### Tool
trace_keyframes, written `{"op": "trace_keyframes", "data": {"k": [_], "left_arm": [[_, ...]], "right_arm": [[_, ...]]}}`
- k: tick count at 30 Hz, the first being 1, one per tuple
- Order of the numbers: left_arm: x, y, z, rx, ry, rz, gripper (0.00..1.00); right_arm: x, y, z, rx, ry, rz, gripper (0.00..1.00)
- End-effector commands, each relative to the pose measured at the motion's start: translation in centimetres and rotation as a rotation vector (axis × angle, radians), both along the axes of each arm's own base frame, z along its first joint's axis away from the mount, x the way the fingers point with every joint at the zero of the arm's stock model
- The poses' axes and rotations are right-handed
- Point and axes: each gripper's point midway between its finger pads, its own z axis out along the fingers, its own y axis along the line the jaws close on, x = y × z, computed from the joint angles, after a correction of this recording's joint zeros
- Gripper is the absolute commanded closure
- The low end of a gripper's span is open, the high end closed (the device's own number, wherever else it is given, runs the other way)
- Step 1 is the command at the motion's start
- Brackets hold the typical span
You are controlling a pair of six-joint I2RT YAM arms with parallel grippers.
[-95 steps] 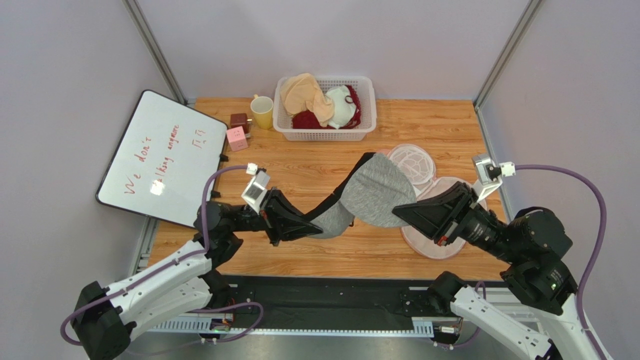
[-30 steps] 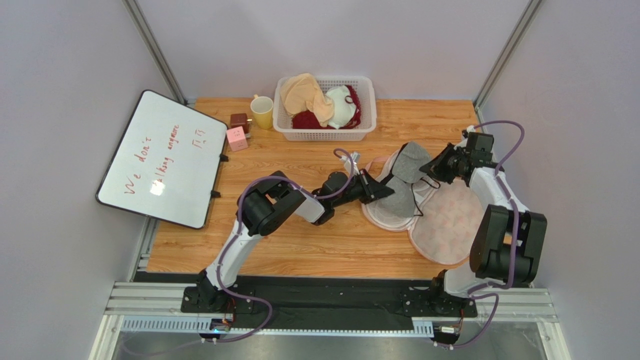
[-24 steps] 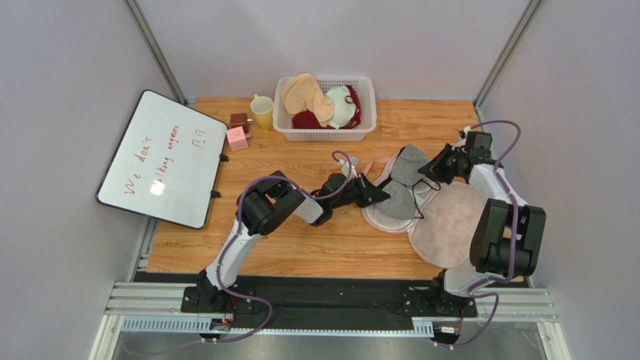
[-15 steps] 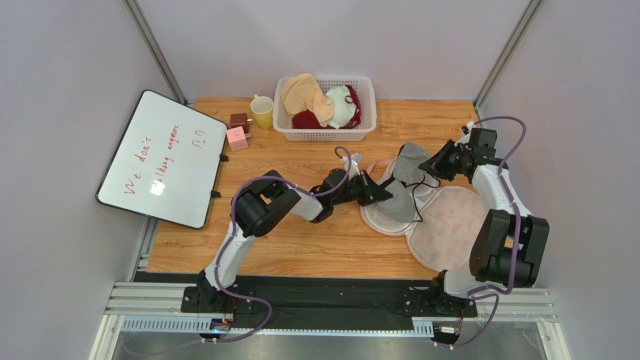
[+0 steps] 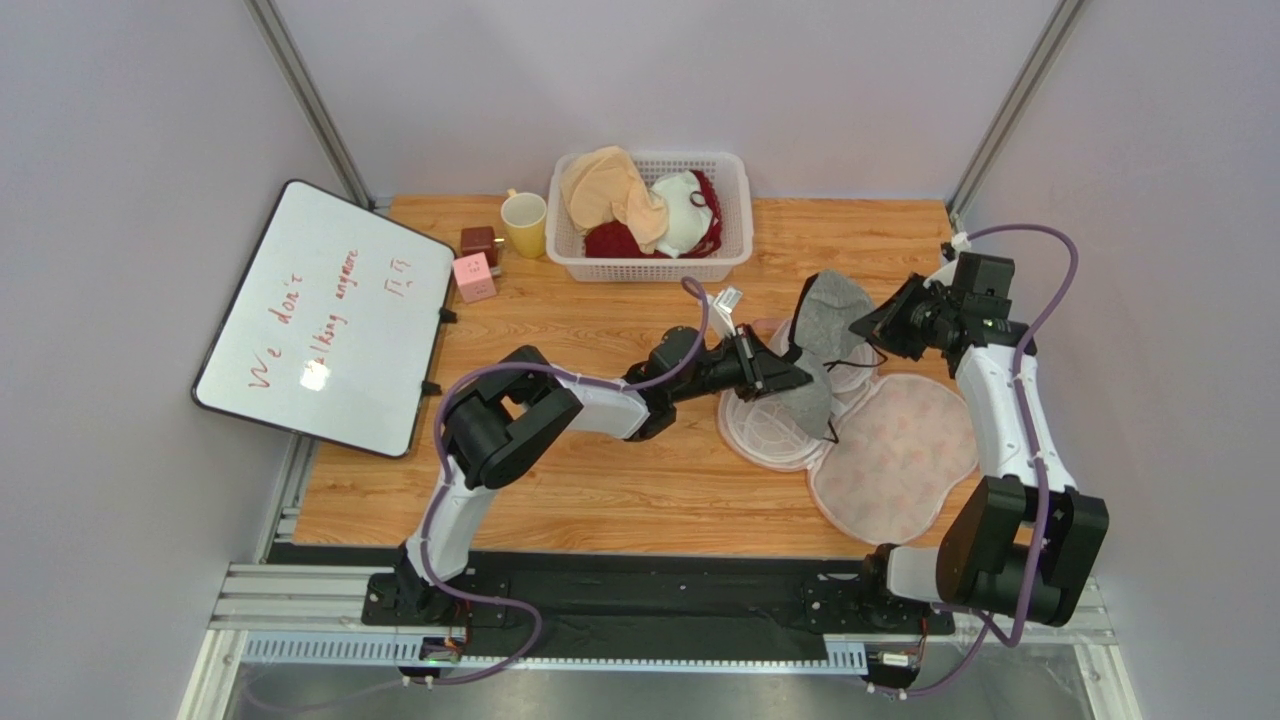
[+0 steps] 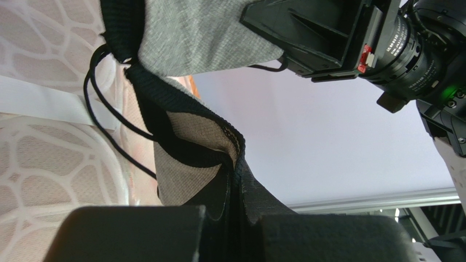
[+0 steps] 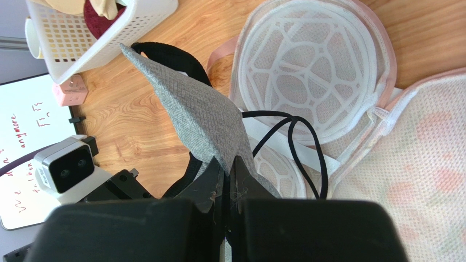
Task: Place the bra in the laundry bag and zip it closed
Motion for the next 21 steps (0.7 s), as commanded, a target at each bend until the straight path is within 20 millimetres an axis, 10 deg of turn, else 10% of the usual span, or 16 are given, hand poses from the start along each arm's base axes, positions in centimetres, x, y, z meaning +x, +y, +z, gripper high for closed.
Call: {"op": "trace_keyframes", "data": {"k": [1, 21], "left_arm": [[-1.2, -1.7, 2.6, -0.095, -0.017, -0.052, 1.0], [1.1, 1.9, -7.4, 0.072, 0.106, 0.075, 1.0]], "right_arm": [[-0.4, -0.5, 0.2, -0.036, -0.014, -0.01, 1.0], [1.8, -0.9, -7.2, 0.074, 0.104, -0.006, 1.0]]}}
